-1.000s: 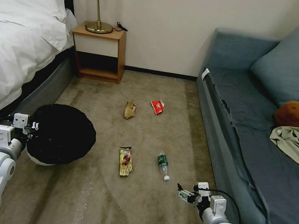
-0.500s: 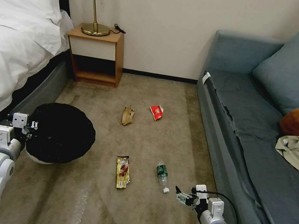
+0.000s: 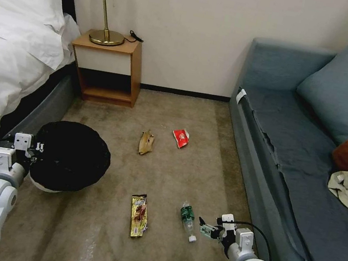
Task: Pick up the trash bin, then pick up the garbage on the floor and place it into the trash bin.
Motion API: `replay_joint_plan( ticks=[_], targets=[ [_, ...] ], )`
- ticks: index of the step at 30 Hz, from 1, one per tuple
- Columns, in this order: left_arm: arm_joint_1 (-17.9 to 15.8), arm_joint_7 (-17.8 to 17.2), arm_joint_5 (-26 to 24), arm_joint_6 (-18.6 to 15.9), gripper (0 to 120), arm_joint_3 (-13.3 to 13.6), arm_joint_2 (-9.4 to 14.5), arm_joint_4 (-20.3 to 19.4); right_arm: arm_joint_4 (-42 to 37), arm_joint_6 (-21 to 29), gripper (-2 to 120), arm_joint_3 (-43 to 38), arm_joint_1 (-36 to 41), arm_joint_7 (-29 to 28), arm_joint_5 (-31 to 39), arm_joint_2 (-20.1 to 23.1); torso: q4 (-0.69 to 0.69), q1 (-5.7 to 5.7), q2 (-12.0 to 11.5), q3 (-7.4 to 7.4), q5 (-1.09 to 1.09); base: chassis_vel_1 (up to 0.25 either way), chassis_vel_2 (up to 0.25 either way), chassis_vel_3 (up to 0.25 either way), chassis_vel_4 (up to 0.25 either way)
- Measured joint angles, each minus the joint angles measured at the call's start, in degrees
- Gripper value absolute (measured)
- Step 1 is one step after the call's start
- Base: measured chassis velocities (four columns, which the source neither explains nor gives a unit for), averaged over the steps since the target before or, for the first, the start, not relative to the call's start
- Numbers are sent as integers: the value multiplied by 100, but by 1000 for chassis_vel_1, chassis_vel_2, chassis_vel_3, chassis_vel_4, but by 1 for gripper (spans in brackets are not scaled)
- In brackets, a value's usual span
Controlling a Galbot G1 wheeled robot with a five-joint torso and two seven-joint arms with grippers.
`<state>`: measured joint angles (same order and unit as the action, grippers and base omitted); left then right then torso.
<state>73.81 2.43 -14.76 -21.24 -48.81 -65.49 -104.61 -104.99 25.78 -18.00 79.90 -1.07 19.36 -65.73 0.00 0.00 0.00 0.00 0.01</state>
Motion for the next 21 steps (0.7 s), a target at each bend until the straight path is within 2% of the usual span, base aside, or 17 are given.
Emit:
replay_joint_plan(
  ticks=[7,12,21],
  targets=[
    [118,-4,58,38,5,-101,-76,-64,242,50,100,369,-418,-4,324,306,0,0,0,1,0,-78,85,79,-84],
    [192,-9,153,41,5,-158,-216,-144,572,234,100,795,-1014,-40,596,567,1,0,0,0,0,0,0,0,0],
    [316,-15,312,81,5,-179,-409,-280,981,372,100,1208,-1595,74,765,854,0,0,0,0,-1,0,0,0,0]
  ],
)
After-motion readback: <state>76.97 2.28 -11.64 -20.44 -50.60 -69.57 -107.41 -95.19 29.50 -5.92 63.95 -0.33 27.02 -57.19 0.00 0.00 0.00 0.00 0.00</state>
